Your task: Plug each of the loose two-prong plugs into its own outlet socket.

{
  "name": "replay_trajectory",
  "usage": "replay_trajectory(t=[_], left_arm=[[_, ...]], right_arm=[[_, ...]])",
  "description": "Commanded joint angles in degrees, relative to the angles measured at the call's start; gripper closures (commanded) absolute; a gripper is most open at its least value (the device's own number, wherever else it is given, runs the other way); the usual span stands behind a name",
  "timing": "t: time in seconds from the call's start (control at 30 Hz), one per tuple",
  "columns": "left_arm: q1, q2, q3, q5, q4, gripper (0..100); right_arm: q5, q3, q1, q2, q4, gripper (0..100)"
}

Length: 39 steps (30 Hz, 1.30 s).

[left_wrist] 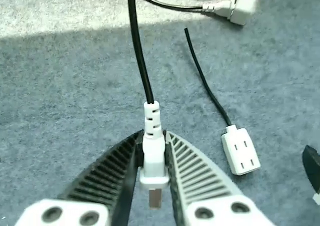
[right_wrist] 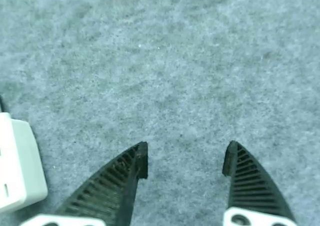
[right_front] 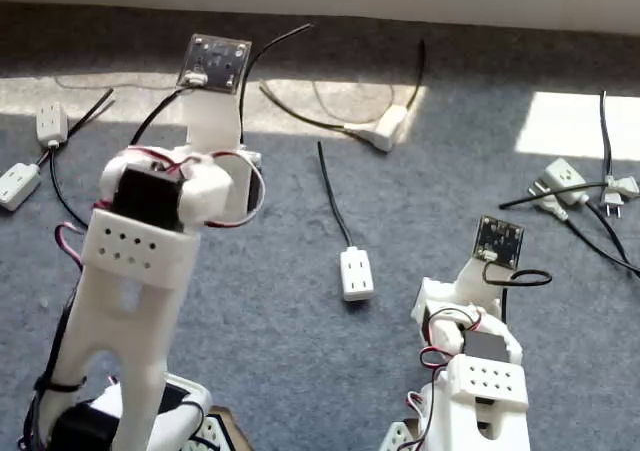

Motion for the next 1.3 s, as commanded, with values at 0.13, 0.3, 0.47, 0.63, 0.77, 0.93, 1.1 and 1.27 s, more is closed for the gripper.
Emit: replay_trajectory(t=[0.13,0.3,0.47,0.63,0.77,0.93,1.1,1.27], left_arm=[[-4.53,-26.15,10.07,15.74,-10.55,99],[-9.98,-49.54,28.7,16.26,-29.63,99],[-9.89,-60.18,51.56,16.26,-48.09,99],[-9.27,-59.47,58.15,16.62,-54.33,99],[-6.11,-60.0,58.07,17.05,-54.68,99],[-5.41,-61.93,59.21,22.07,-61.89,99],[-5.05,-61.76,63.34,20.22,-71.82,99],[2.95,-62.11,66.07,20.22,-77.19,99]], right_arm=[[-0.18,-0.4,0.04,-0.75,-0.66,74.9],[-0.18,-1.36,0.57,-0.75,0.92,74.9],[-0.18,-2.24,0.57,-0.75,0.92,74.9],[3.78,-4.09,-0.84,-0.75,1.19,76.9],[4.22,-8.48,-6.9,-0.75,3.56,88.4],[4.13,-19.56,-14.2,-0.75,10.68,91.5],[4.13,-28.79,-22.2,-0.75,16.75,91.9],[5.27,-30.46,-30.9,-0.84,17.8,97.1]])
